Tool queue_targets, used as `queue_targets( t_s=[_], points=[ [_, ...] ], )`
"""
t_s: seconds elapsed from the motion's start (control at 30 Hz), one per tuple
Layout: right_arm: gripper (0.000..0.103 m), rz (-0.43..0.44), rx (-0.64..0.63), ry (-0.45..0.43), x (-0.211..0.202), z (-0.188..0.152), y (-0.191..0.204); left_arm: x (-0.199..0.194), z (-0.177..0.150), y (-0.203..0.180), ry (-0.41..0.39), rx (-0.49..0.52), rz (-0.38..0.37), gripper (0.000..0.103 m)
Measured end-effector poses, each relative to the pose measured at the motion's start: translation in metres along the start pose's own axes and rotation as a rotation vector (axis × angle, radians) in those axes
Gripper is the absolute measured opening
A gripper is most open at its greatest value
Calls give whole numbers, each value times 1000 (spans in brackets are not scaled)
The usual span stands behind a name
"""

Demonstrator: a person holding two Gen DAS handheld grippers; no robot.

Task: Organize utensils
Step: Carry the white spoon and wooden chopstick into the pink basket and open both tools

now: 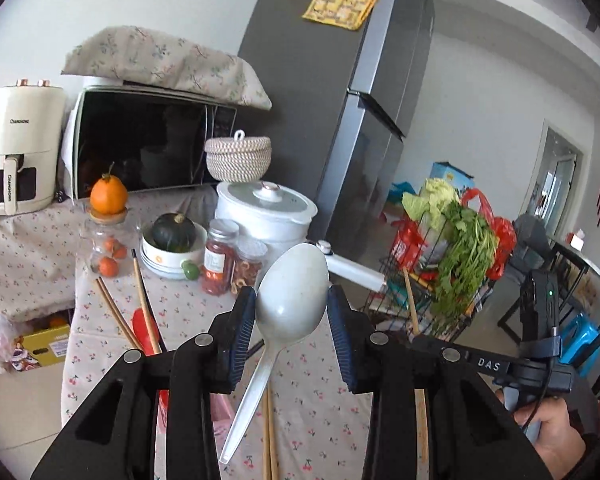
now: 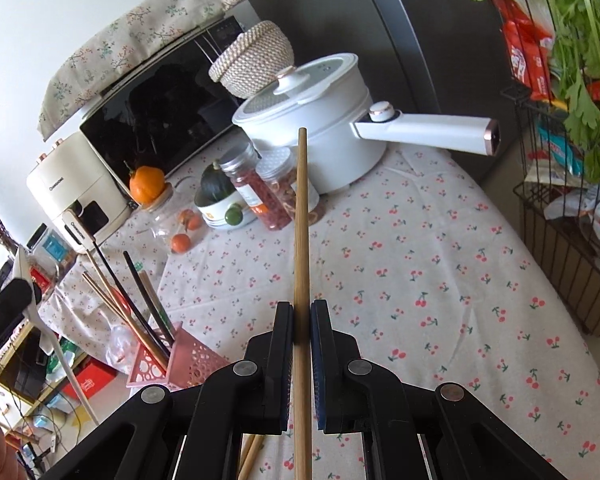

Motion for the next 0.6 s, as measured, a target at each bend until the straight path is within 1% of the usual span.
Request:
queue_targets(
  t_s=[0.07,0.13,0.3,0.4,0.6],
  points=[
    [7,1,-15,-5,3,-1,5,7,-2,14,-42,-10,42,39],
    [7,-2,-29,-2,7,-3,7,17,-7,27,-54,-42,61,39],
    [7,-17,-50,-3,17,-5,10,44,-29,56,-42,-148,86,39],
    [7,-23,-69,-27,19,-3,13,55,-39,61,-42,-159,93,39],
    [7,-9,-99,-112,16,5,24,67,-54,76,-24,-202,104,40]
  ],
)
Point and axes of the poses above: each gripper's, at about its wrist camera, not at the fingertips, and x roughly the way its jaws point, y to its left, z to its top, the point moved 9 cm from there along x, roughly the way its jaws point, and after that the axes turned 15 degrees about x, right-handed, at the moved point
